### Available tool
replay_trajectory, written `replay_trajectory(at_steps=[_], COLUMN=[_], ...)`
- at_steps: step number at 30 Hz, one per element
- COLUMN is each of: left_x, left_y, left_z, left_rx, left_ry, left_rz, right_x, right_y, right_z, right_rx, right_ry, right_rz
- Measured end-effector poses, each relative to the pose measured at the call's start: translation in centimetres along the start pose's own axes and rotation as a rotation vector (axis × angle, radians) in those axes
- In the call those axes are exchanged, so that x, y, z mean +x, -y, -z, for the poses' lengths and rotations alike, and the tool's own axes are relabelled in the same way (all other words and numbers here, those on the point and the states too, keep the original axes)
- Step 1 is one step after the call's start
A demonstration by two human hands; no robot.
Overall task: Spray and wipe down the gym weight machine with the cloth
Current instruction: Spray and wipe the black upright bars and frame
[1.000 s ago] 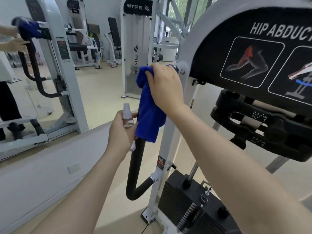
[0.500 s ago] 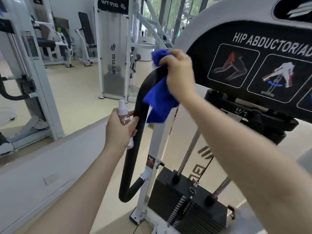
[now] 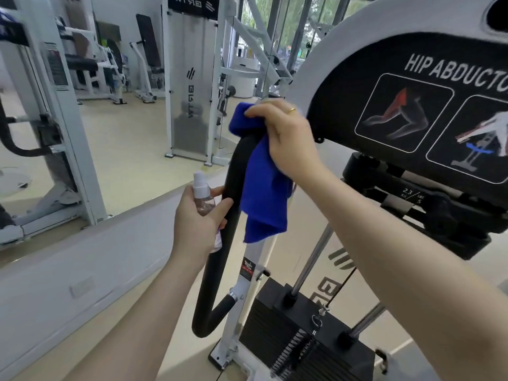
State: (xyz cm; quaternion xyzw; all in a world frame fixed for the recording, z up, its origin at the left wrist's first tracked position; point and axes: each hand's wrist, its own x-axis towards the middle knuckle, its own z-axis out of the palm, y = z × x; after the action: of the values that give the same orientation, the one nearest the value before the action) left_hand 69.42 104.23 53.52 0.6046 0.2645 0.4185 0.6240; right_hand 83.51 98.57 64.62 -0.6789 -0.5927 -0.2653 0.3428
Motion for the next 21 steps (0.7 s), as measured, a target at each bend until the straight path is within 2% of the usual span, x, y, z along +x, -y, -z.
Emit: replay_trajectory(at_steps=[2, 4, 5, 7, 10, 12, 14, 16, 20, 21], left_x=[0.0, 0.1, 0.1, 0.1, 0.1, -0.4, -0.9, -1.2, -1.6, -1.9], left_y=[-0.1, 0.0, 0.0, 0.0, -0.4, -0.2, 0.4, 0.8, 2.0, 2.5], left_z=[0.0, 0.1, 0.1, -0.1, 0.0, 0.7, 1.9, 3.1, 5.1, 5.6], left_rx=[-0.018, -0.001, -0.002, 0.017, -0.122, -0.122, 0.058, 0.162, 0.306, 0.336], left_ry=[0.018, 0.019, 0.009, -0.002, 0.051, 0.014, -0.078, -0.097, -0.087, -0.081], left_rz=[0.005, -0.001, -0.003, 0.002, 0.051, 0.018, -0.076, -0.14, -0.163, -0.16], right_x=[2.6, 3.1, 2.7, 0.8, -3.9, -6.2, -6.0, -4.4, -4.5, -6.4], right_y=[-1.6, -2.2, -1.7, 0.3, 2.6, 2.5, 2.0, 1.9, 2.7, 2.7], right_z=[1.4, 1.6, 1.3, 0.4, -1.9, -2.3, -1.8, -1.3, -3.3, -4.8], right_rx=[0.055, 0.037, 0.026, 0.031, -0.108, -0.28, -0.413, -0.475, -0.519, -0.524], right_ry=[-0.038, -0.035, -0.04, -0.034, 0.154, 0.251, 0.291, 0.233, -0.002, -0.002], right_rz=[-0.25, -0.341, -0.305, -0.053, 0.408, 0.566, 0.655, 0.682, 0.471, 0.446])
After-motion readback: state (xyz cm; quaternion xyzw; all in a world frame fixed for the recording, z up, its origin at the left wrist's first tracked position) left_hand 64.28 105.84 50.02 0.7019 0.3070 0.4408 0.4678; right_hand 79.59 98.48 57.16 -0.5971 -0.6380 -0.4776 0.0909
